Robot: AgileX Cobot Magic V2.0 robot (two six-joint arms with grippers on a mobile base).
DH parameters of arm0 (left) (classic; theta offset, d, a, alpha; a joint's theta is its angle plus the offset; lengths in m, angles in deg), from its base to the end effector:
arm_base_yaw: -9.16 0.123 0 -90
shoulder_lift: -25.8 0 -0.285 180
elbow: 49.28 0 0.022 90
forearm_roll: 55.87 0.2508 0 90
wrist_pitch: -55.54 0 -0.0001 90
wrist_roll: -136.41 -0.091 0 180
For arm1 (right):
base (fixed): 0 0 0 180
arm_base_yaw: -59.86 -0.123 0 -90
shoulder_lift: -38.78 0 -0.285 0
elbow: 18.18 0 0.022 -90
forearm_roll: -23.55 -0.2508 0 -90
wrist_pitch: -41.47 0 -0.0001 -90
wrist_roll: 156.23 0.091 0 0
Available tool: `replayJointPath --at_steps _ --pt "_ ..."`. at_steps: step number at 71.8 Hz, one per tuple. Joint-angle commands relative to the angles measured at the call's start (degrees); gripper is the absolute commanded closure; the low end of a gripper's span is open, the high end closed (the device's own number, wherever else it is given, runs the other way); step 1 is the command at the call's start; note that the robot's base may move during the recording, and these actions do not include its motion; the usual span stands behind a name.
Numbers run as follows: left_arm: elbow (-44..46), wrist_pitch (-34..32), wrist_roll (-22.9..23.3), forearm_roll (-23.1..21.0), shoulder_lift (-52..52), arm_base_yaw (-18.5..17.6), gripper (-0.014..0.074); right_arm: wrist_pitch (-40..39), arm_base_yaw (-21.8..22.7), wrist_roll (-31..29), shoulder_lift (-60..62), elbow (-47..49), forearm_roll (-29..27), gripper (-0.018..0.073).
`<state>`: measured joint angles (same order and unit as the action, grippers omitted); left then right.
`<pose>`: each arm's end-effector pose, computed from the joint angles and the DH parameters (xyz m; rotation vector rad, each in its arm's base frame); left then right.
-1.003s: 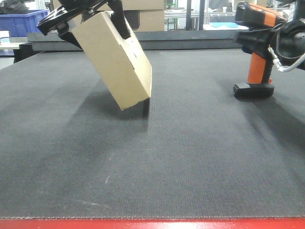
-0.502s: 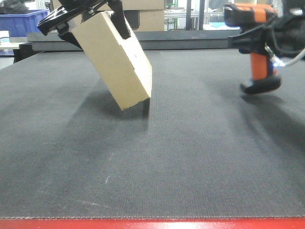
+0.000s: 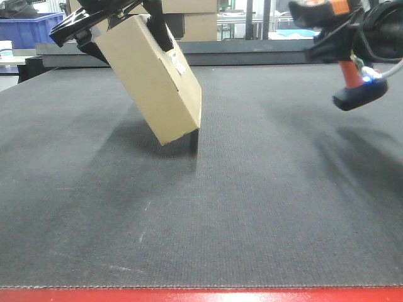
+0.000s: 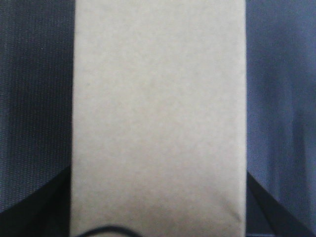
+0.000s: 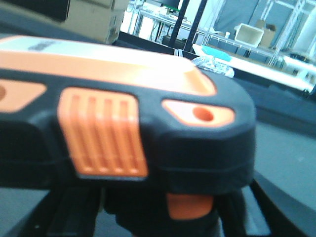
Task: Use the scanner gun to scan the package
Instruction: 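Lift the scanner and point it toward the held box label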
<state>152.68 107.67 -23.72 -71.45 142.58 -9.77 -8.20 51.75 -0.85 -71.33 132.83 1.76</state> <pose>0.4004 -0.1577 0.3046 -0.1577 2.6204 -0.5870 0.3660 0.0262 0.2130 -0.0310 1.6021 -0.2562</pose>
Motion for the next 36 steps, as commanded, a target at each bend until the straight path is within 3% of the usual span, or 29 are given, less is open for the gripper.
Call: replayJointPath --at_steps 1,7,12,36 --pt "0.26 -0.52 0.23 -0.75 -0.60 -0.34 0.0708 -4.87 0.00 9.43 0.82 0.34 0.44 0.0727" --pt "0.26 -0.52 0.23 -0.75 -0.60 -0.34 0.0708 -4.80 0.00 18.21 0.30 0.34 0.44 0.0727" --pt "0.26 -0.52 0.23 -0.75 -0.60 -0.34 0.0708 -5.50 0.00 21.24 -0.47 0.34 0.44 0.0727" --pt "0.26 -0.52 0.23 -0.75 -0.60 -0.34 0.0708 -5.20 0.00 21.70 -3.73 0.34 0.44 0.0727"
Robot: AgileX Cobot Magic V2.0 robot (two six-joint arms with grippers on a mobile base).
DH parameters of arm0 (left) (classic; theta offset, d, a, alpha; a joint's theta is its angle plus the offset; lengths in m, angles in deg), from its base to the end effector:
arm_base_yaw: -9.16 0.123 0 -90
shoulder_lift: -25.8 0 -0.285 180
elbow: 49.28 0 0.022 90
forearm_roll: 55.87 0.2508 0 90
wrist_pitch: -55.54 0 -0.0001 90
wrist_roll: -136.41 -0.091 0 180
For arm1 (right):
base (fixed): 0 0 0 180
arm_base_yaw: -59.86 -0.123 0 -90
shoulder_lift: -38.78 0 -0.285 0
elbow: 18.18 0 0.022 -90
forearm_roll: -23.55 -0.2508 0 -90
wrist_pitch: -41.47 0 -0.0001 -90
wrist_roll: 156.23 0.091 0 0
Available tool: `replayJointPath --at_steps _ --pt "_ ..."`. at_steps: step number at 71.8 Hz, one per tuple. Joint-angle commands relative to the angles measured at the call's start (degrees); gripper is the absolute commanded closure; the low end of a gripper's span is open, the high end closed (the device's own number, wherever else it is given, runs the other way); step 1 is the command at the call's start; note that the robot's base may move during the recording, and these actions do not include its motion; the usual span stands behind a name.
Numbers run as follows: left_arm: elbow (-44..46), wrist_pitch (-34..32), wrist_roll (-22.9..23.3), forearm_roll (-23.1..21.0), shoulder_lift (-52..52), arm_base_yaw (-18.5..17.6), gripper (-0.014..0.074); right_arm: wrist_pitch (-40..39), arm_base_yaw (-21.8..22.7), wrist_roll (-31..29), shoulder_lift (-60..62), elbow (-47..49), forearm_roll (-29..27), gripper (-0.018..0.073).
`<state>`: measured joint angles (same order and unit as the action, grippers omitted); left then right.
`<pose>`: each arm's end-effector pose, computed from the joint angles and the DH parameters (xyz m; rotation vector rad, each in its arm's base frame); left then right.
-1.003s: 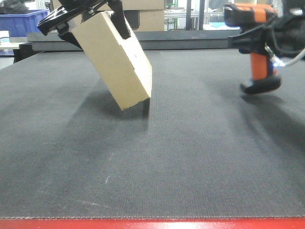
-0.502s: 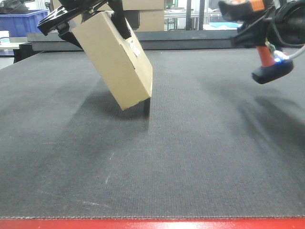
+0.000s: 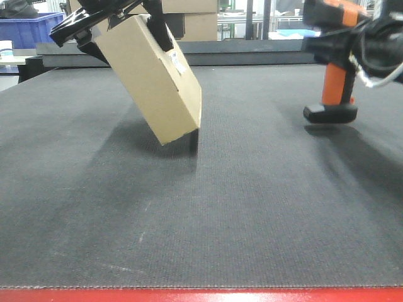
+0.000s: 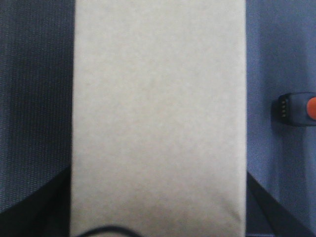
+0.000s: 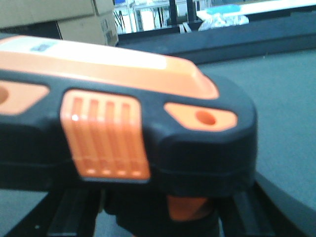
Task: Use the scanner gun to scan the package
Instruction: 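Lift the scanner and point it toward the held box label, then lower the scanner back onto the table with the right gripper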
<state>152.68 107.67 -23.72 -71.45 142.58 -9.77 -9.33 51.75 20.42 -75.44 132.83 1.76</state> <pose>0.4004 -0.1577 0.3046 -0.1577 2.6204 -0.5870 0.3716 0.0265 0.1883 0.2602 1.6254 0.0117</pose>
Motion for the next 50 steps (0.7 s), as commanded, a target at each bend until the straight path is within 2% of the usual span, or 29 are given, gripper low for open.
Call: replayJointPath --at_steps 1,17,24,30,41,50 --pt "0.26 -0.52 0.23 -0.75 -0.60 -0.34 0.0708 -4.07 0.00 0.42 0.38 0.34 0.44 0.0727" --pt "0.26 -0.29 0.23 -0.75 -0.60 -0.34 0.0708 -2.25 0.00 0.42 0.38 0.34 0.44 0.0724" --pt "0.26 0.33 0.23 -0.75 -0.60 -0.34 0.0708 -1.83 0.00 0.42 0.38 0.34 0.44 0.0663" --pt "0.26 1.23 0.23 -0.75 -0.60 -0.34 0.0708 -1.83 0.00 0.42 0.38 0.34 0.44 0.0547" --pt "0.26 1.76 0.23 -0.75 -0.60 -0.34 0.0708 -0.56 0.00 0.42 0.38 0.34 0.44 0.0231" --pt "0.26 1.40 0.23 -0.75 -0.60 -0.34 0.0708 0.66 0.00 0.42 0.38 0.34 0.44 0.0029"
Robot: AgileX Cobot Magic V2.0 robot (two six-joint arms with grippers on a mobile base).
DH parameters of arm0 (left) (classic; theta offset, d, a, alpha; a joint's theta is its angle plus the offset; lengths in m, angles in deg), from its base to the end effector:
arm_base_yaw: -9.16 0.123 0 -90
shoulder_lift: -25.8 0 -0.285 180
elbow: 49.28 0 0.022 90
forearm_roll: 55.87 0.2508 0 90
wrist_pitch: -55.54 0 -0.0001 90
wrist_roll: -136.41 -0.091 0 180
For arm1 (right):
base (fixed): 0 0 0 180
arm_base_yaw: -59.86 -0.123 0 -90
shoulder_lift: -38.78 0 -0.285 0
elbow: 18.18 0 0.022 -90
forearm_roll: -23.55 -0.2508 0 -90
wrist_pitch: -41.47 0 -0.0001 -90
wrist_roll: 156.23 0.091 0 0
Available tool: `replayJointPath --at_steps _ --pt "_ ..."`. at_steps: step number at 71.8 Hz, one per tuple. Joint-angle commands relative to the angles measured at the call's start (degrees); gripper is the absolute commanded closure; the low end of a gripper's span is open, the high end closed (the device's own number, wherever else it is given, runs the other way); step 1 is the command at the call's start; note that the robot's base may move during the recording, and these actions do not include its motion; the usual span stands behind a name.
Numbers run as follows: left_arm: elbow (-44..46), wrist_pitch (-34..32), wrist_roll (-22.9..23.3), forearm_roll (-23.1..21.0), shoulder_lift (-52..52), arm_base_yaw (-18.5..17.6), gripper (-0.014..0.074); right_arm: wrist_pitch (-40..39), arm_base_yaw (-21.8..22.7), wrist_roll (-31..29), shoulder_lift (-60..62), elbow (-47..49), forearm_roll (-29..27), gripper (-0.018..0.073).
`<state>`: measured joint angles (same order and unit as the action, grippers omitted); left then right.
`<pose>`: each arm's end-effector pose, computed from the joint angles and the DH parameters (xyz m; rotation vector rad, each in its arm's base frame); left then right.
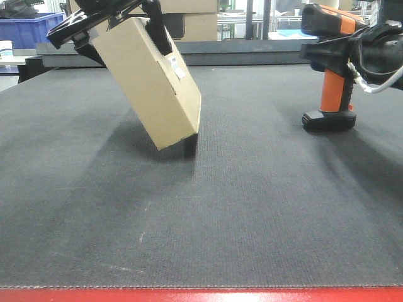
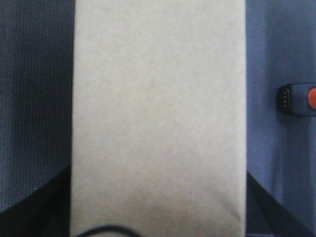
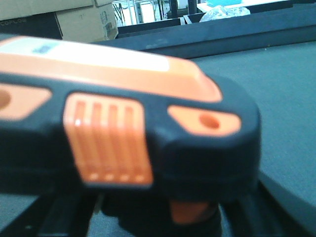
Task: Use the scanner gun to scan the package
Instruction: 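Lower the scanner back onto the table with the right gripper, then lower the box back onto the table with the left gripper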
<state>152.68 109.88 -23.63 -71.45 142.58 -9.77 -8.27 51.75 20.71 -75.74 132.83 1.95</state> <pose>0.3974 -0.1573 0.3028 -0.1546 2.6599 -0.5785 0.3719 0.0272 0.1848 0.2601 1.6482 0.0180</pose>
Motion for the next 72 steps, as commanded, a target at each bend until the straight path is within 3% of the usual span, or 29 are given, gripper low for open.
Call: replayJointPath --at_steps 1,17,27,38,47,55,72 --pt "0.26 -0.91 0.14 -0.75 -0.60 -0.34 0.0708 -0.26 0.00 0.13 0.68 0.34 0.25 0.0007" --pt "0.26 -1.24 0.14 -0.75 -0.60 -0.34 0.0708 2.89 -0.09 0.13 1.02 0.34 0.25 -0.0003" --pt "0.26 -1.22 0.14 -0.60 -0.72 0.15 0.0708 9.71 -0.12 0.13 3.34 -1.06 1.16 -0.0003" --pt "0.66 -0.68 0.14 1.46 -1.97 1.30 0.0708 4.86 -0.24 0.13 7.36 -5.67 4.07 -0.0003" --pt "0.90 0.41 0.14 4.97 -3.51 2.61 0.0708 5.78 -0.34 0.13 10.50 -9.04 5.36 -0.0003" --pt "0.90 2.67 -2.89 8.08 -5.27 4.86 0.0708 5.88 -0.45 0.13 13.96 -13.03 5.36 -0.0003" --pt "0.90 10.92 -16.49 8.61 -6.55 14.60 0.0708 5.99 -0.45 0.13 22.83 -21.03 6.63 -0.0003"
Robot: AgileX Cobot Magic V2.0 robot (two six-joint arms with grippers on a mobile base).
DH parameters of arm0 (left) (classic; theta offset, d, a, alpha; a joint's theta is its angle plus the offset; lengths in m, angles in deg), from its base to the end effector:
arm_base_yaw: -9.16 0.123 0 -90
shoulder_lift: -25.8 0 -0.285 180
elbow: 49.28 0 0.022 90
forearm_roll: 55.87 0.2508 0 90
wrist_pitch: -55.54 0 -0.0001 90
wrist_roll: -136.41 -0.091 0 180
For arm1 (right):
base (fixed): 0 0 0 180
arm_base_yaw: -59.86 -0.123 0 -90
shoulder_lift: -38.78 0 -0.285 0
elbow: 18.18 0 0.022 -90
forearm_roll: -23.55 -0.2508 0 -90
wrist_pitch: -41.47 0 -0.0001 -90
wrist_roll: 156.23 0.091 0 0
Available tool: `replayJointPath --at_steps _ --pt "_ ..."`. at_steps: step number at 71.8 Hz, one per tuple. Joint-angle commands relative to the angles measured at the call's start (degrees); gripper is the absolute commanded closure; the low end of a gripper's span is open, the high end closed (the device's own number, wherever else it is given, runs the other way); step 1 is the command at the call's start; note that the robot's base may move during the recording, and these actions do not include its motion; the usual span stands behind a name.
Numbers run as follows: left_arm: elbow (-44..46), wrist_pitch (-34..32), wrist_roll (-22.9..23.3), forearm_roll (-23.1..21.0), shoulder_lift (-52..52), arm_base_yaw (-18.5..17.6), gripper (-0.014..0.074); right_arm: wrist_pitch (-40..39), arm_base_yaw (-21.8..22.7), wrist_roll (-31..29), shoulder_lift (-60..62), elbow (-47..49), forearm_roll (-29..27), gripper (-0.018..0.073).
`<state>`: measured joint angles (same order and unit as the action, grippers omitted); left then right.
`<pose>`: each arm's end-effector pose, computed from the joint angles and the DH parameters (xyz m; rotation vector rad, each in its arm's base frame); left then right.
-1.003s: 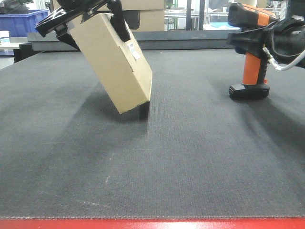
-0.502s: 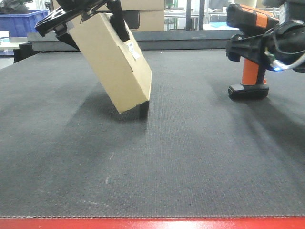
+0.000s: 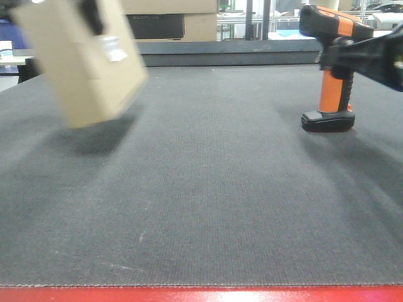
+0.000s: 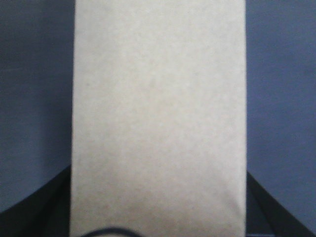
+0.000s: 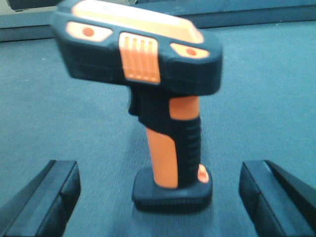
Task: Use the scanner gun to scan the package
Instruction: 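Lower the box back onto the table with the left gripper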
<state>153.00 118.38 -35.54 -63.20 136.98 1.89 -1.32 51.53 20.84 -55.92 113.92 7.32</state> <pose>0.3918 -0.0604 0.3360 -0.0577 2.6578 -0.2587 0.2804 0.0236 0.2041 0.1508 1.7526 0.0534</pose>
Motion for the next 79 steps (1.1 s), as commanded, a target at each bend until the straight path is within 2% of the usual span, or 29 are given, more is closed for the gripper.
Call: replayJointPath --at_steps 1,12,17,30,45,52,61,68,73,79 --pt "0.58 2.88 -5.38 0.36 -0.95 3.78 0.0708 -0.85 -0.23 0.00 3.83 -2.47 1.27 -0.0003" --pt "0.58 3.70 -8.05 0.71 -0.95 8.86 0.0708 -0.40 -0.23 0.00 8.65 -5.27 1.53 -0.0003" --pt "0.58 2.97 -8.05 3.56 -0.95 9.98 0.0708 0.79 -0.23 0.00 10.48 -5.76 1.53 -0.0003" --pt "0.58 -0.42 -8.05 8.83 -0.95 8.62 0.0708 2.32 -0.23 0.00 11.98 -5.89 1.53 -0.0003" --pt "-2.30 -6.88 -7.61 8.81 -0.95 7.00 0.0708 2.32 -0.23 0.00 11.98 -5.89 1.53 -0.0003" --pt "-4.43 -6.73 -7.23 8.81 -0.95 7.00 0.0708 2.32 -0.23 0.00 11.98 -5.89 1.53 -0.0003" --pt "-5.85 -6.60 -3.02 10.74 -0.95 7.00 0.0708 2.32 -0.23 0.00 11.98 -5.89 1.53 -0.0003" --pt "-6.44 -6.72 -2.87 10.90 -0.95 7.00 0.0703 2.32 -0.23 0.00 11.98 -5.89 1.53 -0.0003" --pt "-6.73 -6.72 -2.87 10.90 -0.95 7.00 0.0661 2.32 -0.23 0.00 11.98 -5.89 1.53 -0.0003" --pt "-6.95 -6.84 -2.87 10.90 -0.95 7.00 0.0548 2.32 -0.23 0.00 11.98 -5.89 1.53 -0.0003"
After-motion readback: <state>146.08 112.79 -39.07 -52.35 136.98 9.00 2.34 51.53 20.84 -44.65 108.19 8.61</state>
